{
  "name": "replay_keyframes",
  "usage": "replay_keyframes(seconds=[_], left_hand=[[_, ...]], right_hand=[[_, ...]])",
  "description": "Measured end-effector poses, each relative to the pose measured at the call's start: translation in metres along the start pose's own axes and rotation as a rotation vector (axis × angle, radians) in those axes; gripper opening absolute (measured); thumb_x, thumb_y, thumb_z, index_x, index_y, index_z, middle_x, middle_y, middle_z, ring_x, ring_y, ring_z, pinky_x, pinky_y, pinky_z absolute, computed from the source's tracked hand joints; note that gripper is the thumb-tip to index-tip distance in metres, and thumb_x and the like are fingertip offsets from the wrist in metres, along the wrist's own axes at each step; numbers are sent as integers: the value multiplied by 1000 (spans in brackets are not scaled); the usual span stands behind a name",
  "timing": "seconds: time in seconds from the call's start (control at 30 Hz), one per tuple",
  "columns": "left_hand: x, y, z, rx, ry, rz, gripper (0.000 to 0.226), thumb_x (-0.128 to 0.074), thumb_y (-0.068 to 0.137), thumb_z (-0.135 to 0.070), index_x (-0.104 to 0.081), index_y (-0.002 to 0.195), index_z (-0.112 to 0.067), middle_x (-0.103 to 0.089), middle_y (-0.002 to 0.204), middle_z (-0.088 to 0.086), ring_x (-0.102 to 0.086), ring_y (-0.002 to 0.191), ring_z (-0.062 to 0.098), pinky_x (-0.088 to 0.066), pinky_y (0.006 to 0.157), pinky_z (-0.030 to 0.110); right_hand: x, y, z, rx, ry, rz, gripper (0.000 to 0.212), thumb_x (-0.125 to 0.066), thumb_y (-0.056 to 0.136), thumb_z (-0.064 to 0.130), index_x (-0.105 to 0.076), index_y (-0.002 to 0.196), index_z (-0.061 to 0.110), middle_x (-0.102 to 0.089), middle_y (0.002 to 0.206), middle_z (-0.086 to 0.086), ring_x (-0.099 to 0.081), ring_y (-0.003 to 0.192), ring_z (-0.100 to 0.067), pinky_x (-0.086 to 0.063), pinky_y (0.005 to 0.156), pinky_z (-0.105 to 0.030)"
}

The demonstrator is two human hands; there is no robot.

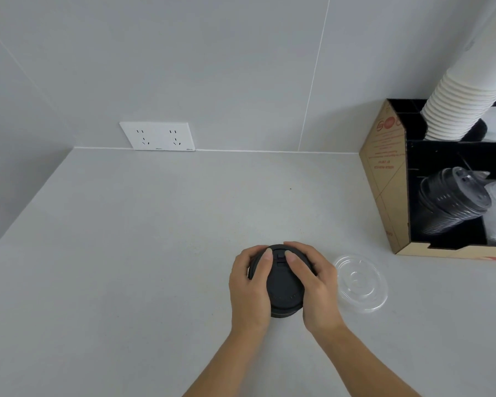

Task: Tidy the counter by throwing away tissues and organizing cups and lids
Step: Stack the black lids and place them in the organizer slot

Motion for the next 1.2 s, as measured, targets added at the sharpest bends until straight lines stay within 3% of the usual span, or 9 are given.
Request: replay_keyframes(seconds=[0.2,0.33,0.4,0.53,0.67,0.9,1.0,1.2], left_hand=[[-7,2,-15,-16,-110,21,20,-58,74,-27,-69,85,-15,-72,83,0,-66,81,14,-52,64,22],[-19,2,-25,-30,-158,45,21,-59,72,-29,-68,84,-14,-72,81,-2,-65,78,11,-51,61,17],[-29,1,-31,-29,-181,96,23,-59,73,-30,-68,86,-12,-71,85,2,-65,80,14,-51,61,18],[-53,-3,-41,-40,-190,258,32,-61,73,-35,-67,95,-12,-69,100,12,-64,94,25,-52,70,25],[-83,-9,-50,-82,-220,419,46,-62,68,-39,-65,105,-13,-70,104,6,-64,98,19,-51,76,24],[-167,-15,-74,-172,-158,443,41,-60,71,-40,-66,102,-15,-71,100,2,-65,93,12,-50,72,19],[-209,-18,-82,-184,-157,456,35,-60,75,-36,-66,103,-16,-70,101,2,-65,93,13,-51,72,19],[-288,-16,-90,-219,-154,454,28,-56,80,-31,-66,103,-17,-70,100,2,-65,93,13,-51,74,21]], right_hand=[[0,1,17,-3,39,3,24,-60,74,24,-70,92,12,-72,90,-2,-67,85,-15,-54,68,-24],[14,2,29,9,20,-37,40,-68,62,40,-70,95,18,-64,112,-8,-61,104,-22,-51,87,-38],[24,2,36,21,36,-52,47,-68,62,43,-69,99,14,-65,111,-12,-61,105,-25,-50,90,-43],[46,6,54,67,42,-85,45,-66,65,41,-69,98,10,-69,104,-12,-64,99,-28,-51,84,-41],[74,17,76,109,72,-118,23,-63,73,28,-71,88,12,-70,94,-7,-65,89,-22,-49,75,-32],[136,44,111,196,161,-163,24,-57,77,26,-69,90,9,-71,84,-3,-64,81,-15,-51,67,-23],[169,61,131,220,163,-169,28,-57,78,28,-68,93,7,-68,87,-7,-63,82,-18,-51,68,-27],[228,98,162,259,188,-203,20,-57,76,29,-69,86,16,-69,84,-2,-64,79,-13,-52,68,-25]])
Point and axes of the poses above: each hand's wrist, its own y-axis towards the middle knuckle, its own x-axis out of the back of the hand, z = x × y, the point moved 4 cm from there along y, towards the middle knuckle
